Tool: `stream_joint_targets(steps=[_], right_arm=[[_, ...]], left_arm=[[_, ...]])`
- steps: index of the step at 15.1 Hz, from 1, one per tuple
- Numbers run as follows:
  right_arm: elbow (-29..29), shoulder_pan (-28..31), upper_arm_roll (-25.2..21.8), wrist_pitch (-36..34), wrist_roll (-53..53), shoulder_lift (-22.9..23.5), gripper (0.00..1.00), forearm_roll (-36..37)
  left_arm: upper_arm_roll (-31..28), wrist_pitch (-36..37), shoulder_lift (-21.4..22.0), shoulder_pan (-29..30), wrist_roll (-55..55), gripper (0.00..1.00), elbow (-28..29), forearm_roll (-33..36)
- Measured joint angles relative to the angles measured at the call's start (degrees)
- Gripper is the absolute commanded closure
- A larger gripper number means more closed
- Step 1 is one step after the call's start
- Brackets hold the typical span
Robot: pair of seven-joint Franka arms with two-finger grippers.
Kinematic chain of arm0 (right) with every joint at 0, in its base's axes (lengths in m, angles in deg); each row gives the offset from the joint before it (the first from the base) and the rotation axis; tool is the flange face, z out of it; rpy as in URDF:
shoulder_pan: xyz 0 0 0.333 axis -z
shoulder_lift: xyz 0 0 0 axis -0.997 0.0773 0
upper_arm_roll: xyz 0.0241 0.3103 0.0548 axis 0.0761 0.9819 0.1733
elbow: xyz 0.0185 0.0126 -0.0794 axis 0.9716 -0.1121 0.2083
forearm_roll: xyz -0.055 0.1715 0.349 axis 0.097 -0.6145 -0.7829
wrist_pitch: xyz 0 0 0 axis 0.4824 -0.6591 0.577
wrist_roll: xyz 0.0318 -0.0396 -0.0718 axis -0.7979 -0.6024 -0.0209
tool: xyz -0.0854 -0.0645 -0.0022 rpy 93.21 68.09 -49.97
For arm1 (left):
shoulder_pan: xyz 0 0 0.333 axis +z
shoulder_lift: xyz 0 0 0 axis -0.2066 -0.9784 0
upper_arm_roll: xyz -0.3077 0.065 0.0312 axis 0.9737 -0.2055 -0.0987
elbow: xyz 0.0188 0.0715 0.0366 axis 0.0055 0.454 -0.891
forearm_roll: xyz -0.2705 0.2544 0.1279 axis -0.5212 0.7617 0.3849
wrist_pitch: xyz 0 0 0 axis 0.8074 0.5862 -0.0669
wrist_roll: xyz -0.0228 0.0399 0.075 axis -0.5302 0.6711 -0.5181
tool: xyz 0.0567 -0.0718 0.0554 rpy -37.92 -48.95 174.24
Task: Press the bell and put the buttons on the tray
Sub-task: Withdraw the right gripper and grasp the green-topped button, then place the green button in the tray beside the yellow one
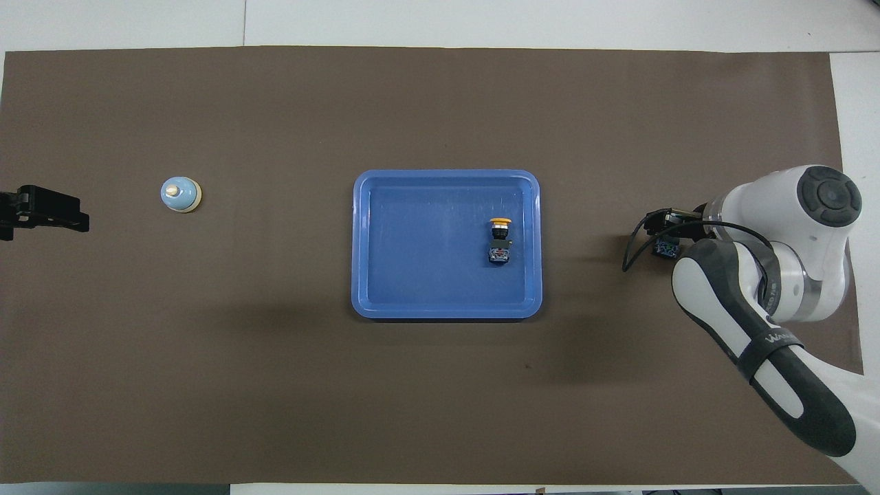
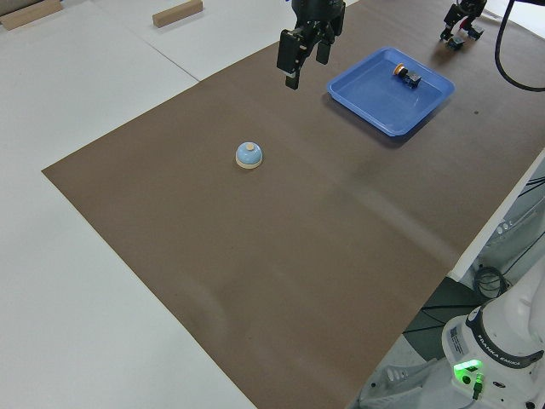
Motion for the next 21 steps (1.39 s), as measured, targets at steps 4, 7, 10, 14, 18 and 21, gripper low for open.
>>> stream_joint_targets(steps=[4, 7, 10, 14, 18, 21], right_arm=[[-0.89, -0.03, 0.19, 3.03, 0.00, 1.71, 0.44, 0.00], [-0.87, -0.04, 0.27, 3.03, 0.00, 1.90, 1.00, 0.02], [-0.78, -0.04, 0.29, 3.02, 0.00, 1.72, 1.00, 0.11], [-0.49, -0.30, 0.44, 2.42, -0.01, 1.72, 1.00, 0.16], [6.39, -5.49, 0.67, -5.73, 1.40, 1.59, 1.00, 0.16], [15.11, -11.97, 0.84, -14.48, 7.59, 1.87, 1.00, 0.10]], left_arm=[[0.00, 0.00, 0.00, 0.00, 0.00, 0.00, 0.00, 0.00], [0.00, 0.00, 0.00, 0.00, 0.00, 0.00, 0.00, 0.00], [0.00, 0.00, 0.00, 0.00, 0.00, 0.00, 0.00, 0.00], [0.00, 0.00, 0.00, 0.00, 0.00, 0.00, 0.00, 0.00], [0.00, 0.00, 0.00, 0.00, 0.00, 0.00, 0.00, 0.00], [0.00, 0.00, 0.00, 0.00, 0.00, 0.00, 0.00, 0.00]])
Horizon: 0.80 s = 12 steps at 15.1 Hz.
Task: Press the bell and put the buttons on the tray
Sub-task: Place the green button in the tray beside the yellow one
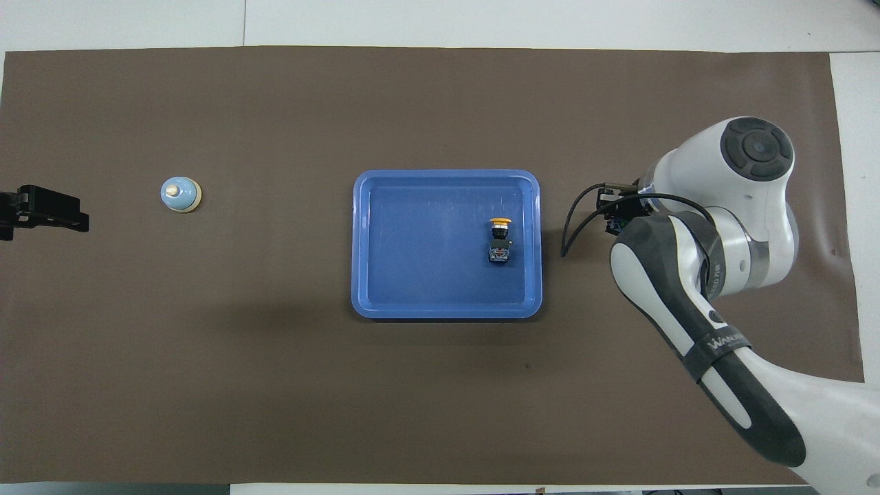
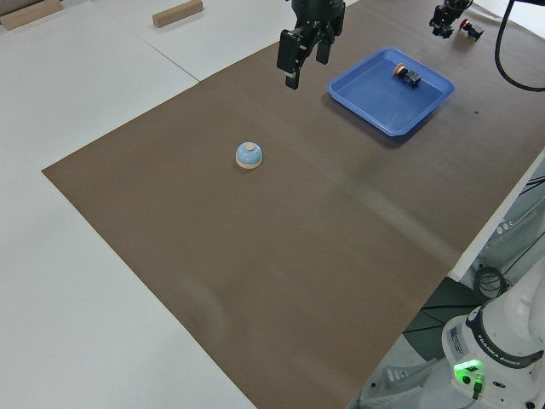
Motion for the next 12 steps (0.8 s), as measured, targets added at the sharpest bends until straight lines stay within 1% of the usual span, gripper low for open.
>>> stream_joint_targets(steps=[1, 3, 8, 10, 12], right_arm=[[2.25, -2.22, 0.07, -1.37, 1.80, 0.28, 1.00, -0.05], [4.44, -6.19, 0.17, -1.86, 3.73, 0.91, 1.00, -0.18], [4.86, -16.06, 0.41, 0.44, 13.11, 3.57, 1.00, -0.39], [4.85, -17.92, 0.42, 3.37, 14.65, 5.38, 1.00, -0.39], [4.83, -18.18, 0.41, 6.43, 14.79, 7.86, 1.00, -0.39]], left_arm=[[0.00, 0.00, 0.00, 0.00, 0.00, 0.00, 0.00, 0.00], [0.00, 0.00, 0.00, 0.00, 0.00, 0.00, 0.00, 0.00], [0.00, 0.00, 0.00, 0.00, 0.00, 0.00, 0.00, 0.00], [0.00, 0.00, 0.00, 0.00, 0.00, 0.00, 0.00, 0.00], [0.00, 0.00, 0.00, 0.00, 0.00, 0.00, 0.00, 0.00]])
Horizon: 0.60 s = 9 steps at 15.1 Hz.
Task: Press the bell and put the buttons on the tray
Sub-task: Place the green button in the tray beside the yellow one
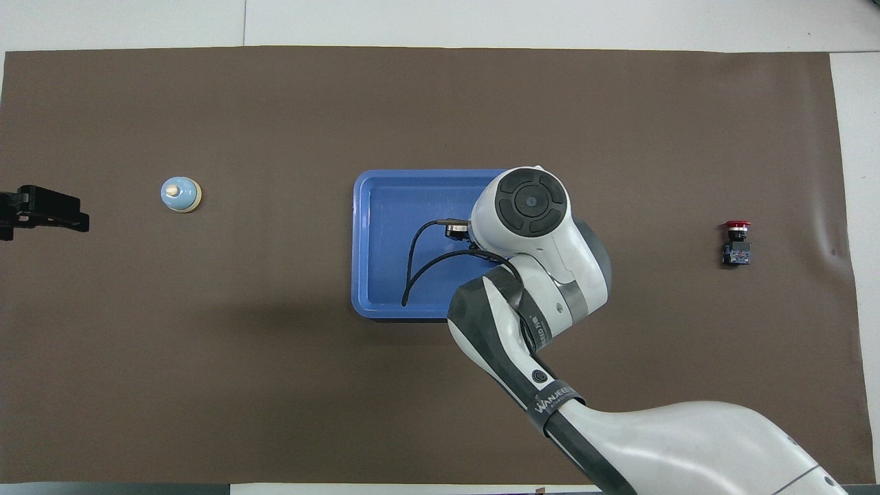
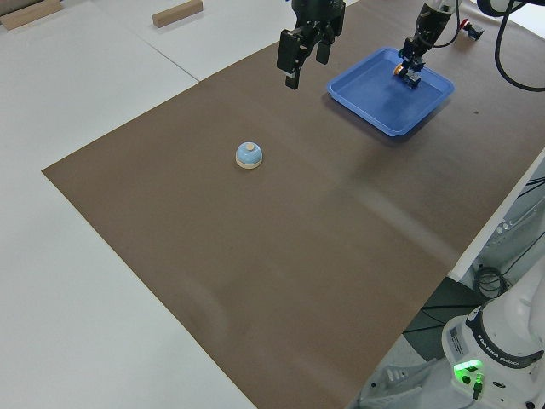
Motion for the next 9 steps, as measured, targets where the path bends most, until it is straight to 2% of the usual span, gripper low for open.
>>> stream_joint_targets(steps=[4, 8, 9], right_arm=[[0.05, -1.21, 0.02, 4.73, 2.18, 4.32, 1.00, 0.00], [0.33, -2.02, 0.02, 4.93, 2.70, 4.88, 1.00, 0.00], [0.34, -2.12, 0.02, 4.93, 2.74, 4.89, 0.88, 0.00]], left_arm=[[0.00, 0.00, 0.00, 0.00, 0.00, 0.00, 0.00, 0.00], [0.00, 0.00, 0.00, 0.00, 0.00, 0.00, 0.00, 0.00], [0.00, 0.00, 0.00, 0.00, 0.00, 0.00, 0.00, 0.00]])
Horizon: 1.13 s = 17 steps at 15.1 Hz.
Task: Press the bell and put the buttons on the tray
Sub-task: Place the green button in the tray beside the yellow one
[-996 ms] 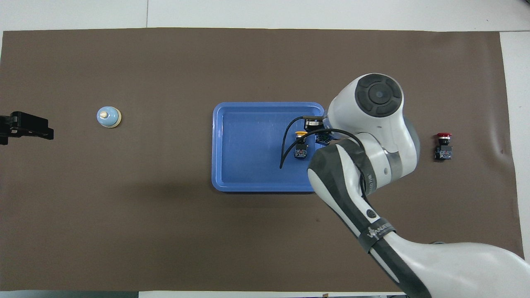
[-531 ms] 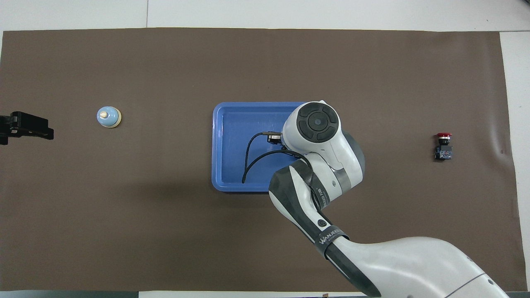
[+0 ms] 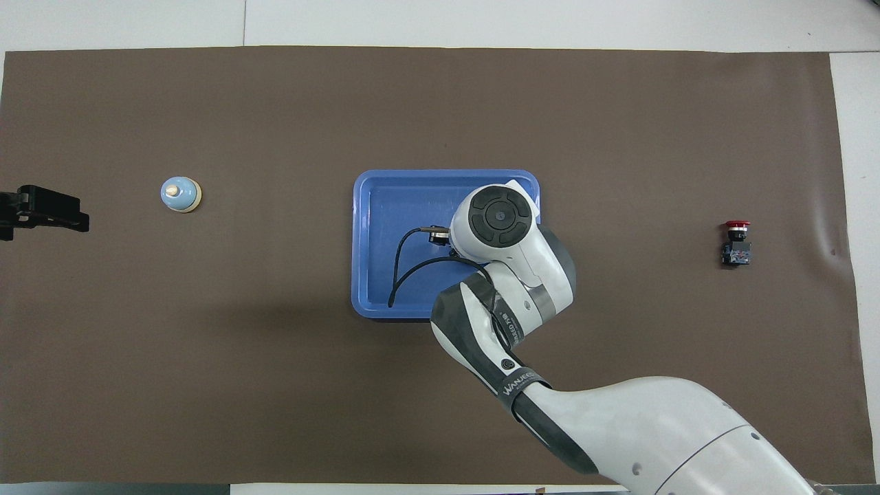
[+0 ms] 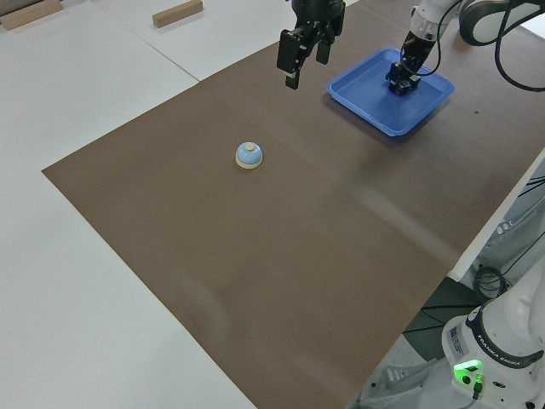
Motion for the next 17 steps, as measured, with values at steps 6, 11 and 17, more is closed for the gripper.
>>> stream_joint_targets(steps=[6, 11, 17], right_arm=[[0.06, -0.07, -0.01, -0.01, 1.19, 0.03, 0.00, 0.00], [2.23, 1.19, -0.75, -4.78, 1.71, -1.49, 0.00, 0.00], [5.06, 9.70, -1.03, -16.13, -2.21, -7.84, 0.00, 0.14]], left_arm=[[0.00, 0.00, 0.00, 0.00, 0.00, 0.00, 0.00, 0.00], [0.00, 0.00, 0.00, 0.00, 0.00, 0.00, 0.00, 0.00], [0.00, 0.00, 0.00, 0.00, 0.00, 0.00, 0.00, 0.00]])
